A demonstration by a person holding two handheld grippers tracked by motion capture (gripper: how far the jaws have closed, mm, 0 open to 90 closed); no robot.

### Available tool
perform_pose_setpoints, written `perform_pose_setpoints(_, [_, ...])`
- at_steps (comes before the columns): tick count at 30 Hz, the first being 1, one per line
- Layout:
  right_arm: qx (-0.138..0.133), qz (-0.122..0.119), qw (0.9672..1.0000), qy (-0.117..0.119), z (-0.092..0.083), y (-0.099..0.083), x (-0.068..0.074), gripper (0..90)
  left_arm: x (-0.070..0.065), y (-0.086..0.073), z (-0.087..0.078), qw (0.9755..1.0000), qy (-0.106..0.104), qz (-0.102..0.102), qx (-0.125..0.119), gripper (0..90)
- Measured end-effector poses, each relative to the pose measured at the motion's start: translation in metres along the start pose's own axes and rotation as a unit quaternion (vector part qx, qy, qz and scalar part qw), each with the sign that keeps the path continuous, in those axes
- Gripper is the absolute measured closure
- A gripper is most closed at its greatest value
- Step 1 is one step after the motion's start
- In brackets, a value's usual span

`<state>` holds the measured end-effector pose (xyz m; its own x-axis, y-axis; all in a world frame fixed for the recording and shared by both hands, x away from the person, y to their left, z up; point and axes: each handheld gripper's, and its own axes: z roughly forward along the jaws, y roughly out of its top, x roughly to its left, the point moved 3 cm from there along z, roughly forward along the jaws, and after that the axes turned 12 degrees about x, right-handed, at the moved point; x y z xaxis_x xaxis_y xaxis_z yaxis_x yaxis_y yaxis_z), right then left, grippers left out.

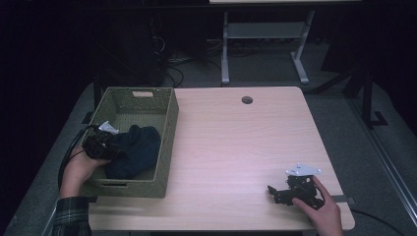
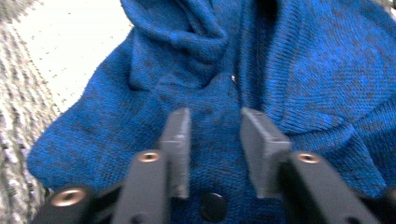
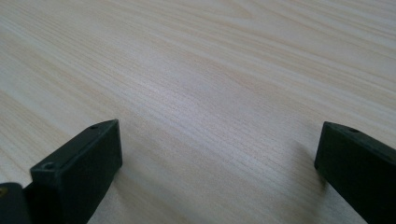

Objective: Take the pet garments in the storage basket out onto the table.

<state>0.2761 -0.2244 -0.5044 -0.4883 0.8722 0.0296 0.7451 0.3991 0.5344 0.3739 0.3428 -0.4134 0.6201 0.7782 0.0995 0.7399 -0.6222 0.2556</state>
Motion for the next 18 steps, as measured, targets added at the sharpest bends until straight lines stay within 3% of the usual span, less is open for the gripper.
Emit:
perform_pose_setpoints(5, [0.0,0.0,1.0,0.0,0.0,0.0,0.0,0.4,0.003,0.0,-0.002,0.9998,-0.011,-0.016,-0.002,82.2])
perform_pose_setpoints(8, [0.0,0.0,1.0,0.0,0.0,0.0,0.0,0.4,0.006,-0.001,-0.01,0.9985,-0.026,-0.04,-0.028,83.5])
perform_pose_setpoints(12, [0.0,0.0,1.0,0.0,0.0,0.0,0.0,0.4,0.009,-0.002,-0.025,0.9933,-0.047,-0.073,-0.077,83.9])
perform_pose_setpoints(15, [0.0,0.0,1.0,0.0,0.0,0.0,0.0,0.4,0.008,-0.002,-0.032,0.9901,-0.055,-0.08,-0.102,83.9])
perform_pose_setpoints(18, [0.0,0.0,1.0,0.0,0.0,0.0,0.0,0.4,0.008,-0.001,-0.041,0.9846,-0.064,-0.092,-0.134,84.0])
